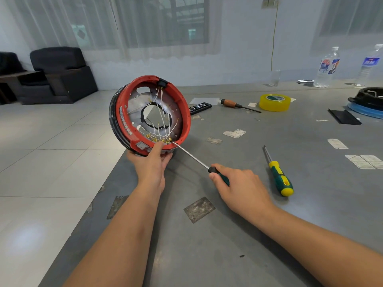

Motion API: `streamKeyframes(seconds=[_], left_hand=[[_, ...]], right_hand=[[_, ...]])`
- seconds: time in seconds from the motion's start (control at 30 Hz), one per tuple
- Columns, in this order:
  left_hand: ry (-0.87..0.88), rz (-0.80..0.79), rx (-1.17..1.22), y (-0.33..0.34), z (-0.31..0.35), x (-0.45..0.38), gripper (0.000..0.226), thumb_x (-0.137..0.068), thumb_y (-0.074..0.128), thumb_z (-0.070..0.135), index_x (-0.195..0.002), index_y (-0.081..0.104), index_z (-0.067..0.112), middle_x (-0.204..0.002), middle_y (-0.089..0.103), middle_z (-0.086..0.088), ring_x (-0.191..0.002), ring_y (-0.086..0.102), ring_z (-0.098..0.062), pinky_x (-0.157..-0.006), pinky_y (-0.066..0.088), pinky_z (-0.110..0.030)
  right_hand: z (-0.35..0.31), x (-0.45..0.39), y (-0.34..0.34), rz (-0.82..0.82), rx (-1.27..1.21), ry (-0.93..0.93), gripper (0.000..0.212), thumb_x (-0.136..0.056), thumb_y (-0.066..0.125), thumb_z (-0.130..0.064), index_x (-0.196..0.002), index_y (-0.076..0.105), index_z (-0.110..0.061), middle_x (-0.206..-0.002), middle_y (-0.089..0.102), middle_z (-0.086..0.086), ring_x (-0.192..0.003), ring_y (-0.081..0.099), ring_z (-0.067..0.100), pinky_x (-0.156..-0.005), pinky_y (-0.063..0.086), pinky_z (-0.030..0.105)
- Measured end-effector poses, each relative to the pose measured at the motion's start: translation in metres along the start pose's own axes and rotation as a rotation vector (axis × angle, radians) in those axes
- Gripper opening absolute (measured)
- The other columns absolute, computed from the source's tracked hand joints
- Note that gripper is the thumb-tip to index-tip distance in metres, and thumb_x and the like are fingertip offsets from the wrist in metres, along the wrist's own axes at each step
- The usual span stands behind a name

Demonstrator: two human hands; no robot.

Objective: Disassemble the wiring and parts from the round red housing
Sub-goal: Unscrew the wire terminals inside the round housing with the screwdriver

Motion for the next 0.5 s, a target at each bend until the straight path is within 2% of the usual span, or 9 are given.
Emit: streamKeyframes(seconds=[0.1,0.23,0.37,0.5], left_hand=[[0.005,-0.037,-0.044,0.003,-0.002,0.002,0.071,-0.085,0.077,-0.005,-0.139,0.037,0.018,-0.135,0.060,-0.011,-0.111,0.075,-0.027,-0.087,0.065,-0.052],[-0.014,-0.049,-0.017,0.002,-0.003,0.000,0.066,-0.084,0.077,-0.006,-0.134,0.041,0.020,-0.133,0.064,-0.015,-0.105,0.077,-0.030,-0.087,0.064,-0.055],[-0.018,-0.063,-0.011,0.001,-0.004,-0.002,0.059,-0.083,0.078,-0.005,-0.121,0.046,0.026,-0.125,0.067,-0.011,-0.098,0.079,-0.027,-0.086,0.065,-0.052],[-0.041,-0.101,-0.006,0.001,-0.006,-0.003,0.061,-0.083,0.081,-0.003,-0.125,0.047,0.026,-0.129,0.066,-0.011,-0.101,0.079,-0.028,-0.087,0.065,-0.053]], right_hand=[[0.005,-0.006,0.004,-0.027,-0.142,0.038,0.037,-0.103,0.040,-0.054,-0.130,0.061,-0.040,-0.076,0.065,-0.005,-0.090,0.063,0.028,-0.073,0.052,0.038],[0.007,-0.008,0.005,0.001,-0.193,0.022,0.031,-0.101,0.042,-0.054,-0.121,0.062,-0.042,-0.064,0.059,-0.008,-0.081,0.060,0.024,-0.064,0.046,0.034],[0.014,-0.007,0.002,0.025,-0.212,0.027,0.029,-0.100,0.042,-0.056,-0.119,0.059,-0.042,-0.065,0.062,-0.007,-0.072,0.059,0.012,-0.059,0.049,0.032],[0.025,-0.007,-0.006,0.033,-0.207,0.052,0.033,-0.100,0.046,-0.056,-0.123,0.063,-0.040,-0.081,0.072,-0.009,-0.081,0.063,0.015,-0.071,0.056,0.039]])
Point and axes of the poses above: each hand's wrist, its own x-axis away from the middle knuckle, its own y-axis out of the palm, z = x × y, the point moved 8 cm from there along -x, towards the middle knuckle
